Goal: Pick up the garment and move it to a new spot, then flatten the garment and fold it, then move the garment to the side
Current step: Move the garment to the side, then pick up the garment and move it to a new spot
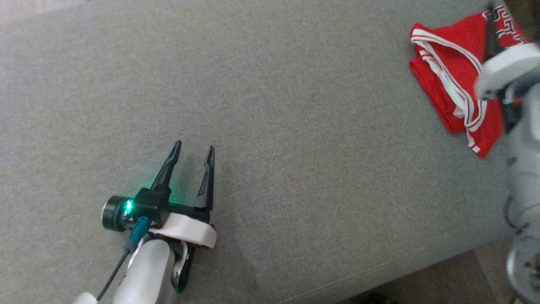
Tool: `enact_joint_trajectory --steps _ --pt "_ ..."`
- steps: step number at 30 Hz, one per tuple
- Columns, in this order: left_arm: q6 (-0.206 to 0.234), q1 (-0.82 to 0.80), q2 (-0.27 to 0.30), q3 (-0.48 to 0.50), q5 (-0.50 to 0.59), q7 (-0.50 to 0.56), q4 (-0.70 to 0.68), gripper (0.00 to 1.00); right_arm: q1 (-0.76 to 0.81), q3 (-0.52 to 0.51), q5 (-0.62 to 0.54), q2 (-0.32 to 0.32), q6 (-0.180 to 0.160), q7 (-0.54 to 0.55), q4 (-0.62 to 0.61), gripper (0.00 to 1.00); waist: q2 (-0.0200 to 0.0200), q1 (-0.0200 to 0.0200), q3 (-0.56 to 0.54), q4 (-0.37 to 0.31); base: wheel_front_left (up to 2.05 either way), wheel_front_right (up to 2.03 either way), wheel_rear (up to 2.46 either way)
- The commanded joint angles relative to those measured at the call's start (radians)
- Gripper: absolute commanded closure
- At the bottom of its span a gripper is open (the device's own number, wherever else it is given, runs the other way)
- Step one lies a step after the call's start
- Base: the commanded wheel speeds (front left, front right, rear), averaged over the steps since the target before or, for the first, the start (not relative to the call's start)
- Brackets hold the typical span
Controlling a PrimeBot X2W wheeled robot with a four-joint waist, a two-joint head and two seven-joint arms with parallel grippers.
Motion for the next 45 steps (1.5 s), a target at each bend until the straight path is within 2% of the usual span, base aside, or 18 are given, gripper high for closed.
enact_joint_trajectory --steps 1,7,14,26,35,45 --pt "0.011 0.004 0.013 0.039 -0.009 -0.004 -0.023 0.0 -0.009 0.03 0.022 0.023 -0.001 -0.013 -0.058 0.0 0.0 -0.0001 -0.023 0.011 0.0 0.0 0.0" --pt "0.04 0.035 0.013 0.082 -0.034 -0.004 -0.035 0.0 0.155 0.138 0.165 0.111 -0.001 -0.014 -0.228 0.0 0.0 -0.0001 -0.079 0.054 0.0 0.0 0.0" --pt "0.052 0.078 0.013 0.115 -0.043 -0.004 -0.027 0.0 0.374 0.208 0.28 0.148 -0.001 -0.014 -0.339 0.0 0.0 -0.0001 -0.139 0.132 0.0 0.0 0.0" --pt "0.074 0.132 0.013 0.162 -0.06 -0.004 -0.001 0.0 0.562 0.245 0.391 0.157 -0.001 -0.014 -0.403 0.0 0.0 -0.0001 -0.225 0.226 0.0 0.0 0.0" --pt "0.075 0.162 0.013 0.198 -0.061 -0.004 0.012 0.0 0.623 0.287 0.441 0.158 -0.001 -0.014 -0.407 0.0 0.0 -0.0001 -0.279 0.252 0.0 0.0 0.0" --pt "0.071 0.189 0.013 0.199 -0.058 -0.004 -0.003 0.0 0.643 0.301 0.453 0.158 -0.001 -0.014 -0.394 0.0 0.0 -0.0001 -0.291 0.272 0.0 0.0 0.0"
